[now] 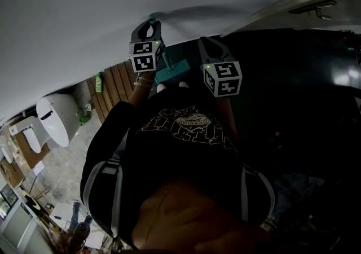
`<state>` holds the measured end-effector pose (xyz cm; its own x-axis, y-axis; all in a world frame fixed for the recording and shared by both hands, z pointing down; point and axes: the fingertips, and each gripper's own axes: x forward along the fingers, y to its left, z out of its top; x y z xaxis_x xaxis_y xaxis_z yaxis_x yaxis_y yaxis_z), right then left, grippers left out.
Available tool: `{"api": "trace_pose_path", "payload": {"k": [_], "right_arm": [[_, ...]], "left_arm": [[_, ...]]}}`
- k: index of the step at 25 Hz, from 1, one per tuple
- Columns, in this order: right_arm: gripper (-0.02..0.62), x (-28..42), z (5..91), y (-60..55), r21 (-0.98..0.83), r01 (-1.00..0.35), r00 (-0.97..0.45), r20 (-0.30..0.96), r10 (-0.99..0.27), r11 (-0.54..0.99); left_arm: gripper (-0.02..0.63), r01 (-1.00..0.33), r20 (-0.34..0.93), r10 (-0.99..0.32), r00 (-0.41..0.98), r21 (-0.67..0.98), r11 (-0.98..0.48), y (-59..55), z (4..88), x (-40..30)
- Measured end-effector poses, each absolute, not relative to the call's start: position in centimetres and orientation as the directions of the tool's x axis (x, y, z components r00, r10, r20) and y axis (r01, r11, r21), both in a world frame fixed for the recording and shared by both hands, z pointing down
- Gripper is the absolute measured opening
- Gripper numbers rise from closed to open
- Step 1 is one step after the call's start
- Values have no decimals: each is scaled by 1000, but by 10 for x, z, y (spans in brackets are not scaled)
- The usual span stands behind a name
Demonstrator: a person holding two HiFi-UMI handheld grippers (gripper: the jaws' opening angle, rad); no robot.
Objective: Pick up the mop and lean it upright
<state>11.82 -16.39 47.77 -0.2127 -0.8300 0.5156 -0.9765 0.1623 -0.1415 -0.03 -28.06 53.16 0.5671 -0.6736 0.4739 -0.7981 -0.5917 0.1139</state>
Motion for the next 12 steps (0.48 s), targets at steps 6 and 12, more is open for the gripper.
{"api": "trace_pose_path", "payload": {"k": [6, 12], "right_arm": [[20, 112, 480, -172, -142, -970, -242, 515, -822, 197], [20, 100, 479, -178, -145, -961, -275, 508, -816, 234]], "left_arm": [[146, -784, 467, -663, 585, 118, -609, -270, 530, 2], [144, -770, 469, -647, 601, 122, -626, -256, 527, -2]]}}
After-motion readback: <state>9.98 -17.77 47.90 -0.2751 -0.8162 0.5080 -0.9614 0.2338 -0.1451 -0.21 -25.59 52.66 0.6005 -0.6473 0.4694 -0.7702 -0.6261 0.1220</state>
